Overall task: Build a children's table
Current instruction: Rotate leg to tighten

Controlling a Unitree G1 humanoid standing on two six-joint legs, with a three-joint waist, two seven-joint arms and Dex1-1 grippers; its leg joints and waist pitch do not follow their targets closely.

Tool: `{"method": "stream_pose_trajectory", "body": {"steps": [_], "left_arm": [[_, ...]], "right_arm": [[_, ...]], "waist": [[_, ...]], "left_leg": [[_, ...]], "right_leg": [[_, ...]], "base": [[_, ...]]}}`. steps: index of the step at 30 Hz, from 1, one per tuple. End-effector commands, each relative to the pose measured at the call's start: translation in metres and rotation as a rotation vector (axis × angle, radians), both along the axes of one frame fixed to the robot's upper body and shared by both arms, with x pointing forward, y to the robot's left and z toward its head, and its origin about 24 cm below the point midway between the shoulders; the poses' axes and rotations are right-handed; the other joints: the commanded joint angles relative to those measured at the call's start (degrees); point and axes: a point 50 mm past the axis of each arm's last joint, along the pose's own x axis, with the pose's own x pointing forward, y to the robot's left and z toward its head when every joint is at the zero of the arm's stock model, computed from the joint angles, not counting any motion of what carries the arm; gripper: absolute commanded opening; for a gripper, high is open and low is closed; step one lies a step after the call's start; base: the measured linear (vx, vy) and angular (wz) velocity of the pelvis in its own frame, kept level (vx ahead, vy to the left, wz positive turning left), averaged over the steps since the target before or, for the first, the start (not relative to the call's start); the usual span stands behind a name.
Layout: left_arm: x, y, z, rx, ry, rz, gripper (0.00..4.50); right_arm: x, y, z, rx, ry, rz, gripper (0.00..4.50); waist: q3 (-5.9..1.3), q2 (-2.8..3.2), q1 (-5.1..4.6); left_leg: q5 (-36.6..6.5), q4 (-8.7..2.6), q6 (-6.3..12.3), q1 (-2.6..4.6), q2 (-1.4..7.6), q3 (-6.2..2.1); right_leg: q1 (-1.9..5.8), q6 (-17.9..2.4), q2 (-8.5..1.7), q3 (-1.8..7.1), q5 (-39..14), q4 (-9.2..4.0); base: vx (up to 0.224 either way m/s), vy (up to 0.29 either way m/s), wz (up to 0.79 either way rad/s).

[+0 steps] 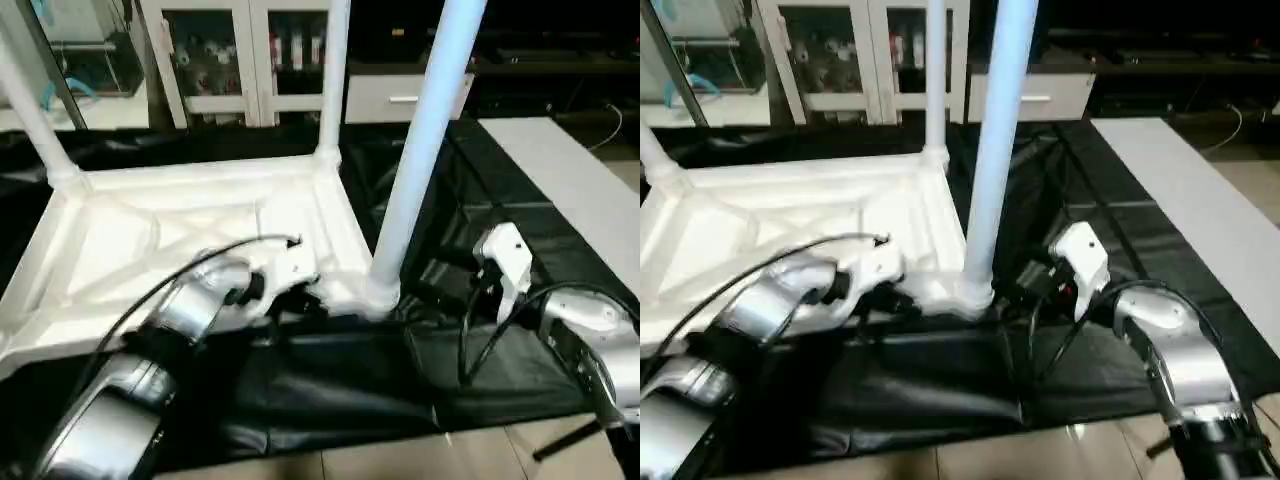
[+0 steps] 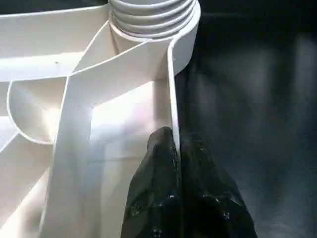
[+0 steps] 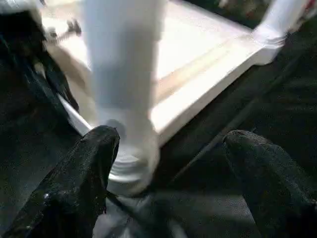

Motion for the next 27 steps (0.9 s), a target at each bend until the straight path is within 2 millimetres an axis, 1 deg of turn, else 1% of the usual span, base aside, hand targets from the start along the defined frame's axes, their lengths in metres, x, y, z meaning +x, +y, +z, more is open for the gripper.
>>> {"method": "stream_pose_trajectory", "body": {"steps": [1,2,3,4,5,6,7,8,9,11,13,14,15,18,20,21,22,27], "left_arm": [[-0.018,-0.007,-0.015,-0.034,0.084,-0.087,0.05],[-0.018,-0.007,-0.014,-0.037,0.075,-0.083,0.01],[-0.018,-0.009,-0.013,-0.048,0.053,-0.074,0.00],[-0.018,-0.009,-0.012,-0.050,0.050,-0.073,0.00],[-0.019,-0.010,-0.010,-0.055,0.037,-0.078,0.00],[-0.020,-0.010,-0.009,-0.053,0.038,-0.086,0.00],[-0.021,-0.010,-0.009,-0.052,0.039,-0.089,0.00],[-0.022,-0.010,-0.008,-0.051,0.035,-0.098,0.00],[-0.024,-0.010,-0.007,-0.050,0.032,-0.101,0.00],[-0.025,-0.010,-0.006,-0.048,0.024,-0.107,0.00],[-0.026,-0.009,-0.006,-0.047,0.022,-0.109,0.00],[-0.026,-0.009,-0.005,-0.046,0.022,-0.109,0.00],[-0.026,-0.010,-0.005,-0.045,0.020,-0.108,0.00],[-0.027,-0.011,-0.004,-0.046,0.019,-0.106,0.00],[-0.027,-0.012,-0.004,-0.046,0.017,-0.105,0.00],[-0.026,-0.012,-0.004,-0.047,0.016,-0.105,0.00],[-0.026,-0.012,-0.004,-0.046,0.016,-0.105,0.00],[-0.026,-0.013,-0.004,-0.047,0.017,-0.105,0.00]], "right_arm": [[-0.007,0.005,0.001,-0.023,0.010,0.078,3.82],[-0.008,0.005,-0.001,-0.021,0.021,0.092,3.99],[-0.013,0.007,-0.004,-0.018,0.044,0.132,4.10],[-0.013,0.007,-0.005,-0.018,0.046,0.137,4.17],[-0.015,0.009,-0.008,-0.001,0.059,0.164,4.17],[-0.015,0.011,-0.009,0.013,0.065,0.183,4.22],[-0.015,0.013,-0.009,0.025,0.070,0.195,4.35],[-0.016,0.016,-0.010,0.029,0.079,0.224,4.45],[-0.018,0.019,-0.011,0.026,0.087,0.251,4.45],[-0.019,0.022,-0.013,0.012,0.096,0.286,4.45],[-0.018,0.024,-0.014,-0.004,0.092,0.293,4.45],[-0.017,0.024,-0.015,-0.021,0.083,0.294,4.45],[-0.011,0.026,-0.018,-0.049,0.067,0.291,4.45],[-0.010,0.027,-0.021,-0.072,0.064,0.305,4.45],[-0.009,0.028,-0.022,-0.080,0.065,0.314,4.45],[-0.008,0.029,-0.023,-0.083,0.063,0.316,4.45],[-0.008,0.029,-0.023,-0.083,0.062,0.316,4.45],[-0.004,0.031,-0.023,-0.064,0.059,0.322,4.45]], "waist": [[-2.44,-1.01,0.11],[-2.36,-0.97,0.20],[-2.46,-1.55,0.28],[-2.34,-1.38,0.33],[-2.32,-1.47,0.22],[-2.30,-1.58,0.13],[-2.36,-1.57,0.20],[-2.31,-1.51,0.11],[-2.41,-1.78,0.18],[-2.38,-1.62,0.15],[-2.52,-1.59,0.24],[-2.53,-1.62,0.23],[-2.58,-1.63,0.21],[-2.54,-1.57,0.11],[-2.59,-1.60,0.24],[-2.63,-1.78,0.21],[-2.63,-1.68,0.26],[-2.66,-1.67,0.19]], "left_leg": [[-17.77,-4.52,3.02,0.03,3.29,-1.71],[-18.12,-4.44,3.18,0.29,3.24,-1.57],[-18.09,-4.42,3.22,0.25,3.29,-1.68],[-18.19,-4.46,3.13,0.34,3.30,-1.71],[-18.40,-4.48,3.00,0.34,3.27,-1.71],[-18.29,-4.57,3.05,0.09,3.29,-1.82],[-18.22,-4.57,3.01,0.15,3.35,-1.89],[-18.10,-4.62,3.05,0.04,3.33,-1.91],[-17.68,-4.62,3.11,0.04,3.41,-1.91],[-17.22,-4.66,3.21,-0.03,3.41,-1.88],[-15.76,-4.63,3.36,-0.12,3.40,-1.77],[-15.53,-4.62,3.42,-0.14,3.37,-1.72],[-15.18,-4.58,3.31,-0.23,3.37,-1.69],[-15.31,-4.50,3.26,-0.19,3.26,-1.62],[-14.86,-4.49,3.47,-0.17,3.26,-1.61],[-14.50,-4.50,3.62,-0.20,3.27,-1.58],[-14.41,-4.49,3.66,-0.18,3.27,-1.59],[-14.54,-4.47,3.83,-0.19,3.25,-1.58]], "right_leg": [[2.29,-10.26,-3.68,2.63,-27.26,-5.19],[1.88,-9.34,-3.69,2.73,-29.13,-5.56],[1.88,-8.74,-3.74,2.62,-30.50,-5.50],[1.73,-8.45,-3.71,2.62,-31.04,-5.61],[1.60,-8.01,-3.68,2.62,-31.67,-5.72],[1.73,-7.66,-3.74,2.62,-32.00,-5.73],[1.72,-7.63,-3.80,2.61,-31.96,-5.65],[1.69,-7.55,-3.76,2.65,-31.79,-5.63],[1.71,-7.62,-3.80,2.67,-31.12,-5.49],[1.72,-7.93,-3.72,2.73,-30.06,-5.41],[1.83,-8.76,-3.67,2.80,-27.13,-5.08],[1.86,-8.97,-3.61,2.81,-26.50,-5.02],[1.89,-9.45,-3.69,2.79,-25.63,-4.85],[1.94,-9.70,-3.69,2.79,-26.15,-4.94],[2.03,-9.60,-3.66,2.83,-25.58,-4.91],[2.04,-9.76,-3.60,2.80,-24.80,-4.81],[2.05,-9.92,-3.62,2.79,-24.53,-4.77],[2.14,-10.19,-3.59,2.78,-24.39,-4.74]], "base": [[0.000,0.000,0.00],[0.000,0.000,0.00],[0.000,0.000,0.00],[0.000,0.000,0.00],[0.000,0.000,0.00],[0.000,0.000,0.00],[0.000,0.000,0.00],[0.000,0.000,0.00],[0.000,0.000,0.00],[0.000,0.000,0.00],[0.000,0.000,0.00],[0.000,0.000,0.00],[0.000,0.000,0.00],[0.000,0.000,0.00],[0.000,0.000,0.00],[0.000,0.000,0.00],[0.000,0.000,0.00],[0.000,0.000,0.00]]}}
